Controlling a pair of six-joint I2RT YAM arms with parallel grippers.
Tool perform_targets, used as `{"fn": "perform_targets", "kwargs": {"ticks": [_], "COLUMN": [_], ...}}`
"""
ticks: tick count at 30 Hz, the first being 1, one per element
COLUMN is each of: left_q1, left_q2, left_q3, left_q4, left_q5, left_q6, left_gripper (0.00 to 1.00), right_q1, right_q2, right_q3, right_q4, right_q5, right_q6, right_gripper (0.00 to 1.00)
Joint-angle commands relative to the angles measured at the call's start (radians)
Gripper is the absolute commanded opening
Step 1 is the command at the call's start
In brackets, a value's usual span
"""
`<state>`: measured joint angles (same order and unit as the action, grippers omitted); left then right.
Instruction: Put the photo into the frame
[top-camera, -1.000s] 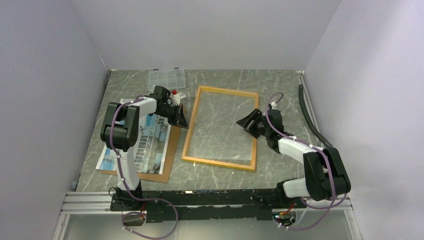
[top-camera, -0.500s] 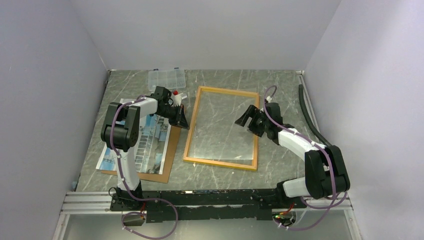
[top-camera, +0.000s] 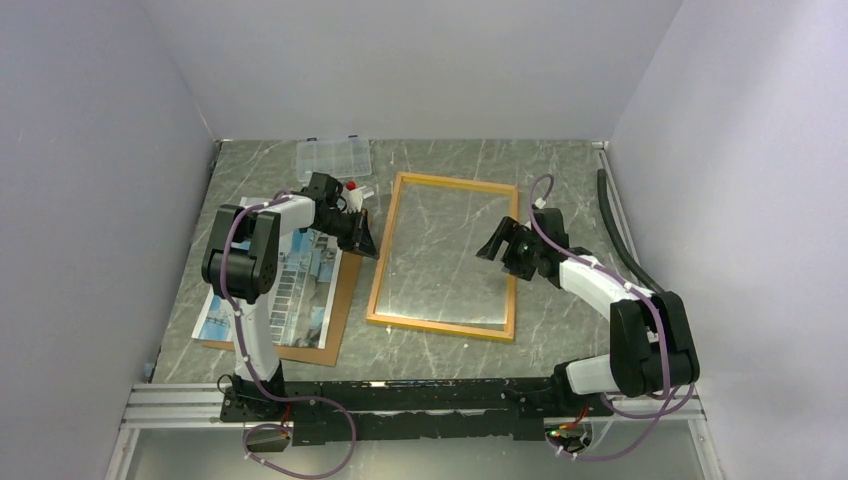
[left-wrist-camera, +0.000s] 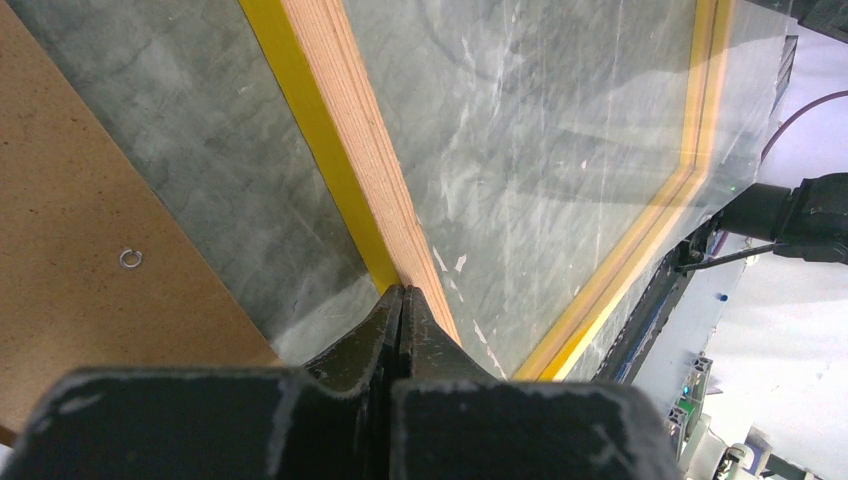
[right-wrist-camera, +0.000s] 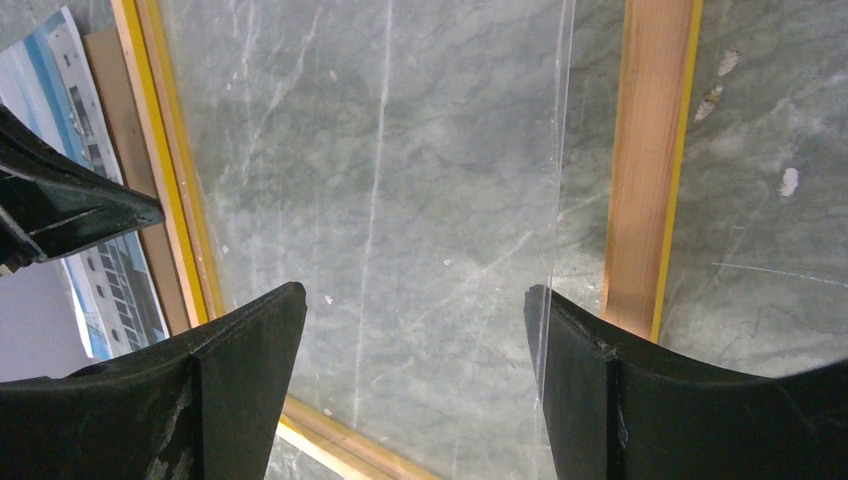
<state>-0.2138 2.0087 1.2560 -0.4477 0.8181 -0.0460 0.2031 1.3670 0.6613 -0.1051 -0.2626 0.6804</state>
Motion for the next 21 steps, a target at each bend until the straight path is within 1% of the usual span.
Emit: {"fn": "perform_targets", "kwargs": {"ticks": [1, 8, 13, 17, 21], "left_q1": [-0.012, -0.012, -0.012, -0.012, -0.012], "left_q2": [-0.027, -0.024, -0.024, -0.026, -0.031], "left_q3": [-0.018, -0.017, -0.017, -0.016, -0.018], "left_q4": [-0.014, -0.013, -0.011, -0.013, -0.011], "left_q5": [0.000, 0.001, 0.005, 0.003, 0.002], "left_q6": [0.009, 0.010, 0.008, 0.007, 0.005], "left_gripper": [0.03, 0.03, 0.03, 0.03, 0.03], "right_q1": [-0.006, -0.014, -0.013, -0.013, -0.013], "right_q2": [-0.010, -0.031, -0.001, 0.027, 0.035], "right_q3": [0.054, 0.058, 0.076, 0.129, 0.170], "right_q4": [0.001, -0.026, -0.019, -0.085, -0.151], "right_q5": [-0.004, -0.012, -0.021, 0.028, 0.064], "right_q6": [-0.024, -0.037, -0.028, -0.036, -0.053], "right_gripper": [0.83, 0.84, 0.83, 0.84, 0.88]}}
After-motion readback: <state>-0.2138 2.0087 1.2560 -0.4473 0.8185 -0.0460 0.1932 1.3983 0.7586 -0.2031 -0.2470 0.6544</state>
